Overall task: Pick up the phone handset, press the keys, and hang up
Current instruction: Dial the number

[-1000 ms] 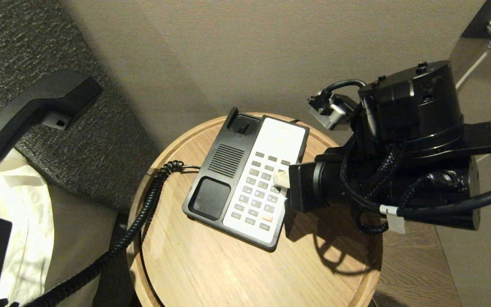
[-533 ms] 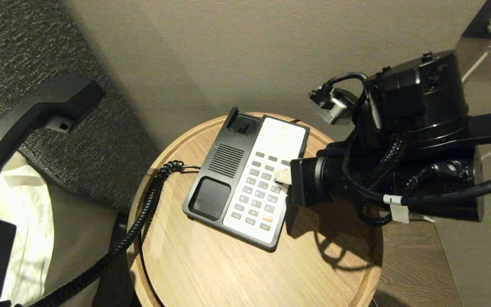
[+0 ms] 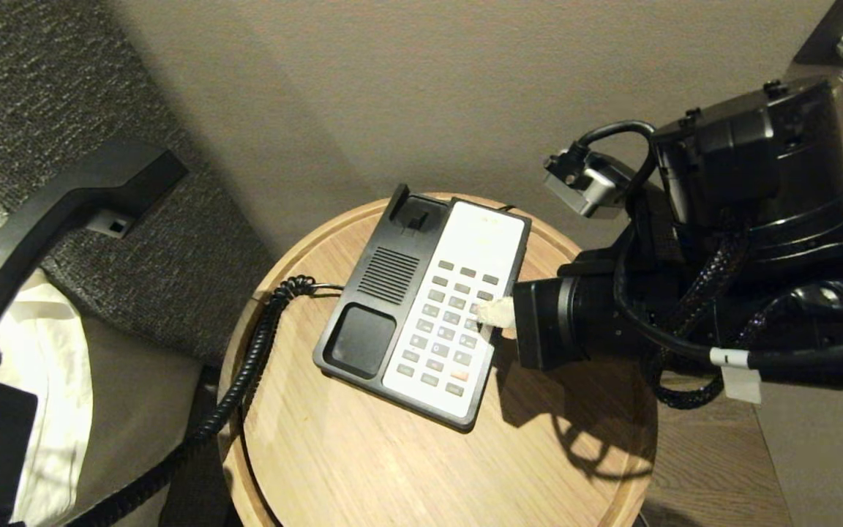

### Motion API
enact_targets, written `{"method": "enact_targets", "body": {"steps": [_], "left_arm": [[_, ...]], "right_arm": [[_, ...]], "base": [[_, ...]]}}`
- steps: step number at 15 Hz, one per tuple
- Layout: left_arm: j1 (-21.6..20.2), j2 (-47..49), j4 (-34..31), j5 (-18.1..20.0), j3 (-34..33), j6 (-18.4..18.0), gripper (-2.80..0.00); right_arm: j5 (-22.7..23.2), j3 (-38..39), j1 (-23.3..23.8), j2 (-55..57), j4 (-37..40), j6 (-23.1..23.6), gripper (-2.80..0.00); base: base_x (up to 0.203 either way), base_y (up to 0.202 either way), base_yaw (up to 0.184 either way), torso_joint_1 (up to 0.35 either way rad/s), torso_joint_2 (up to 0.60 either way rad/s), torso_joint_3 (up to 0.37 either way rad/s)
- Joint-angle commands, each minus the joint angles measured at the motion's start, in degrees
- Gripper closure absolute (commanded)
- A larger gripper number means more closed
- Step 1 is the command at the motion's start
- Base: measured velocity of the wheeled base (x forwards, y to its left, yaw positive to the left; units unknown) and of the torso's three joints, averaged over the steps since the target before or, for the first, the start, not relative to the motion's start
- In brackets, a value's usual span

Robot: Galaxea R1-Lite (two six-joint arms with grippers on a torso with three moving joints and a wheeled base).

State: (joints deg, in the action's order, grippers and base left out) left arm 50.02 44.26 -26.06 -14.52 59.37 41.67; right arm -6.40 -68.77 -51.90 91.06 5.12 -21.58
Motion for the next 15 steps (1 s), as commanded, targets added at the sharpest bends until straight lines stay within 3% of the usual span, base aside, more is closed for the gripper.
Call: {"method": "enact_targets", "body": {"steps": [1,15], "left_arm": [[0.0,0.0,-0.1,-0.2,0.0,0.3,0.0],[0.0,-0.3,-0.1,-0.2,0.0,0.2,0.0]], "right_arm": [[0.0,0.6,-0.2,-0.3,-0.1,0.0,0.0],[-0.2,0.9,-0.2,1.8,-0.8,0.0,0.0]], "base": [[0.0,0.0,0.0,0.0,0.0,0.0],[0.0,0.0,0.0,0.0,0.0,0.0]]}}
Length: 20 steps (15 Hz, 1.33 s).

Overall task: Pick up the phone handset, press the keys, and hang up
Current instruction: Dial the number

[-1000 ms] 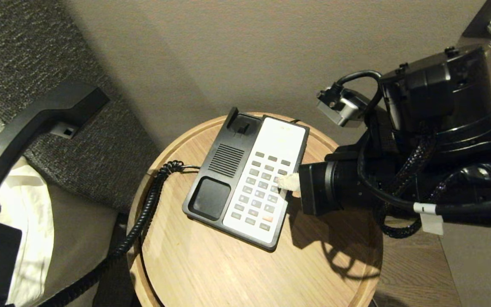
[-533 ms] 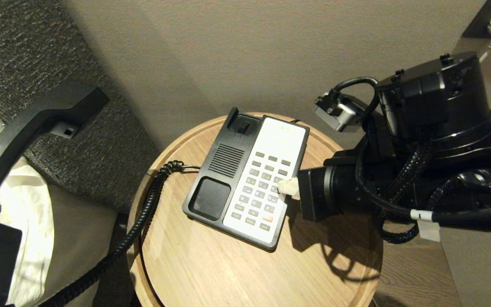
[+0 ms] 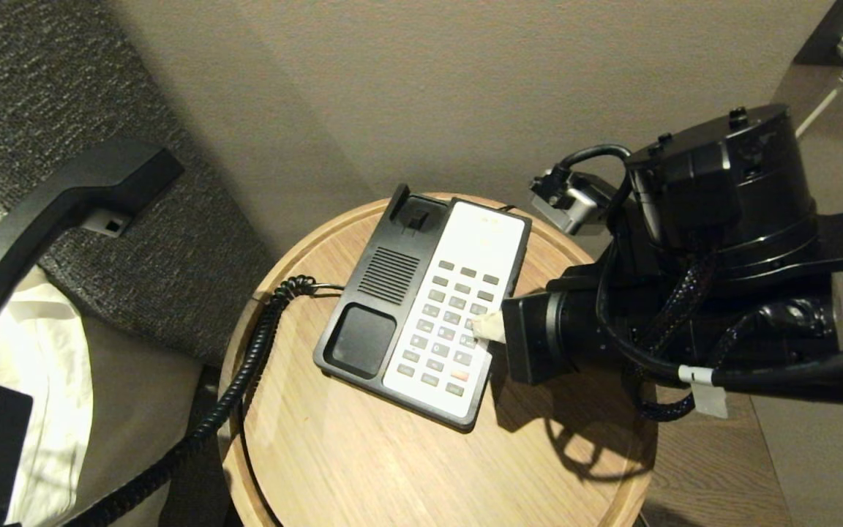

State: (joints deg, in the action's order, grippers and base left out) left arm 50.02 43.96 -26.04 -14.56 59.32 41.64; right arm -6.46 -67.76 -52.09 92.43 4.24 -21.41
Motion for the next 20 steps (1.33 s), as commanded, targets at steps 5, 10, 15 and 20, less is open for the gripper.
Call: {"method": "enact_targets", "body": {"steps": [5,10,15,20], "left_arm": [[0.0,-0.1,-0.2,-0.1,-0.1,0.2,0.0],[0.0,-0.2,-0.2,-0.1,-0.4,0.2,0.0],[0.0,-1.0,-0.2,-0.2,-1.7,0.5,0.0],[0.0,-1.4,-0.2,-0.3,-2.4,0.6,0.0]], "right_arm": [[-0.3,0.0,0.0,1.1,0.1,-0.3,0.0],[-0.4,0.0,0.0,1.1,0.1,-0.2,0.0],[-0.2,-0.1,-0.7,-0.5,0.1,-0.2,0.0],[-0.2,0.0,-2.5,-1.0,0.3,-0.4,0.0]], "base": [[0.0,0.0,0.0,0.0,0.0,0.0],[0.0,0.0,0.0,0.0,0.0,0.0],[0.0,0.0,0.0,0.0,0.0,0.0],[0.0,0.0,0.0,0.0,0.0,0.0]]}}
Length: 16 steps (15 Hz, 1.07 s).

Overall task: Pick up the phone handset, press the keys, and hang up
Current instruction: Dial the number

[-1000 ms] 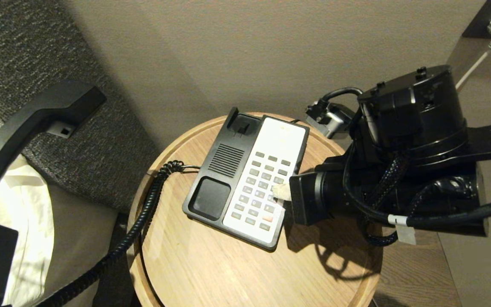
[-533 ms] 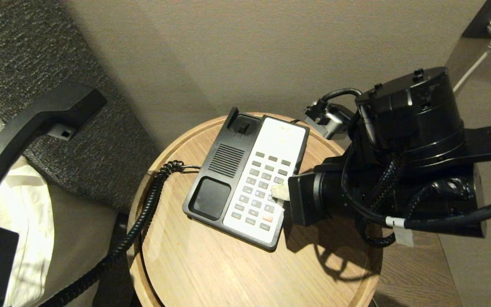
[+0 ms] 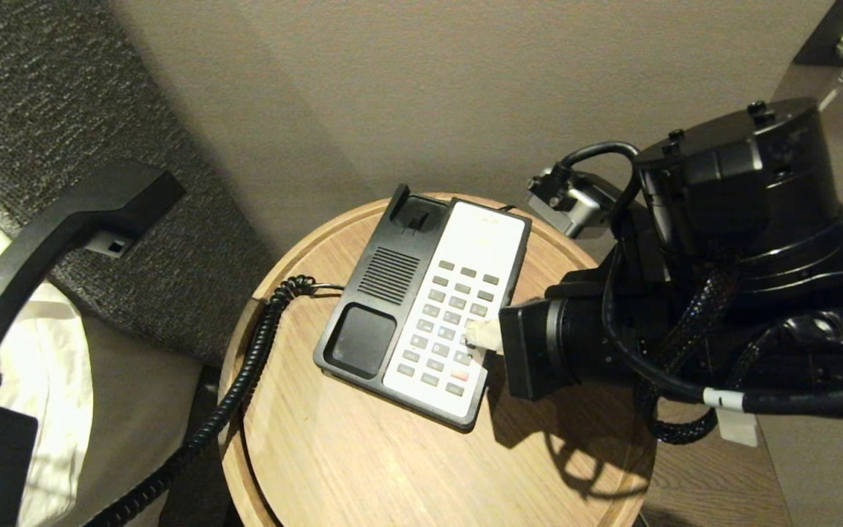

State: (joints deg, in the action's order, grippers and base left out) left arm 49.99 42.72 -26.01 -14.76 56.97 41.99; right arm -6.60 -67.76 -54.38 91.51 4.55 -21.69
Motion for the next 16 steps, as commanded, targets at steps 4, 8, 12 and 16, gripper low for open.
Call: {"method": "enact_targets", "body": {"steps": [4,8,12,16], "left_arm": [[0.0,-0.1,-0.2,-0.1,0.4,0.2,0.0],[0.0,-0.2,-0.2,-0.1,0.5,0.1,0.0],[0.0,-0.2,-0.1,-0.1,0.5,0.0,0.0],[0.0,-0.2,-0.1,-0.1,0.7,-0.1,0.0]], "right_arm": [[-0.3,0.4,-0.2,0.5,-0.2,0.0,0.0],[-0.4,1.1,-0.2,0.9,-0.2,0.1,0.0],[-0.6,1.0,-0.1,1.6,-0.3,0.0,0.0],[-0.7,0.9,0.0,2.1,-0.4,0.1,0.0]], "base": [[0.0,0.0,0.0,0.0,0.0,0.0],[0.0,0.0,0.0,0.0,0.0,0.0],[0.0,0.0,0.0,0.0,0.0,0.0],[0.0,0.0,0.0,0.0,0.0,0.0]]}}
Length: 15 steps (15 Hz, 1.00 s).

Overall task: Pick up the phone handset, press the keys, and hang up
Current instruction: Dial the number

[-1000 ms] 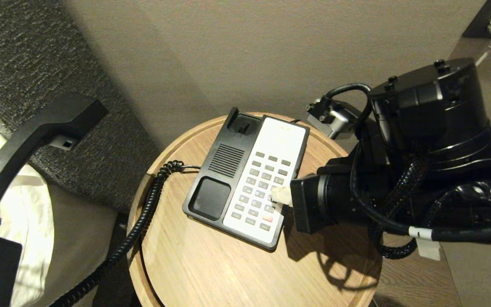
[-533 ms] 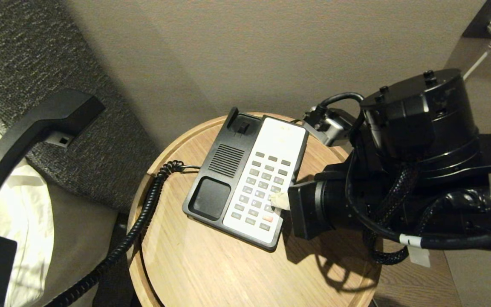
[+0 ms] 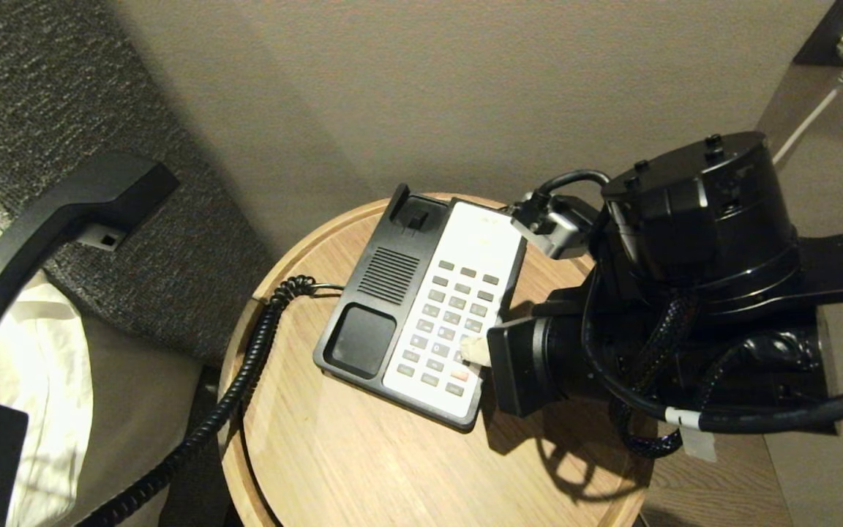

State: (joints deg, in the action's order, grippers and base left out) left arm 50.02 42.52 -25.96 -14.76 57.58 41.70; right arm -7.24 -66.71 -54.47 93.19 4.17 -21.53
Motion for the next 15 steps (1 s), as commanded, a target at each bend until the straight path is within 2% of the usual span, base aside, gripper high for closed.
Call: {"method": "enact_targets", "body": {"steps": [1,15], "left_arm": [[0.0,0.0,-0.1,-0.1,0.1,0.2,0.0],[0.0,-0.4,-0.2,0.1,-0.5,0.3,0.0]], "right_arm": [[-0.4,-0.2,0.2,0.7,-0.1,0.0,0.0],[0.2,0.6,-0.6,-2.0,-0.4,-0.3,0.0]], "base": [[0.0,0.0,0.0,0.0,0.0,0.0],[0.0,0.0,0.0,0.0,0.0,0.0]]}}
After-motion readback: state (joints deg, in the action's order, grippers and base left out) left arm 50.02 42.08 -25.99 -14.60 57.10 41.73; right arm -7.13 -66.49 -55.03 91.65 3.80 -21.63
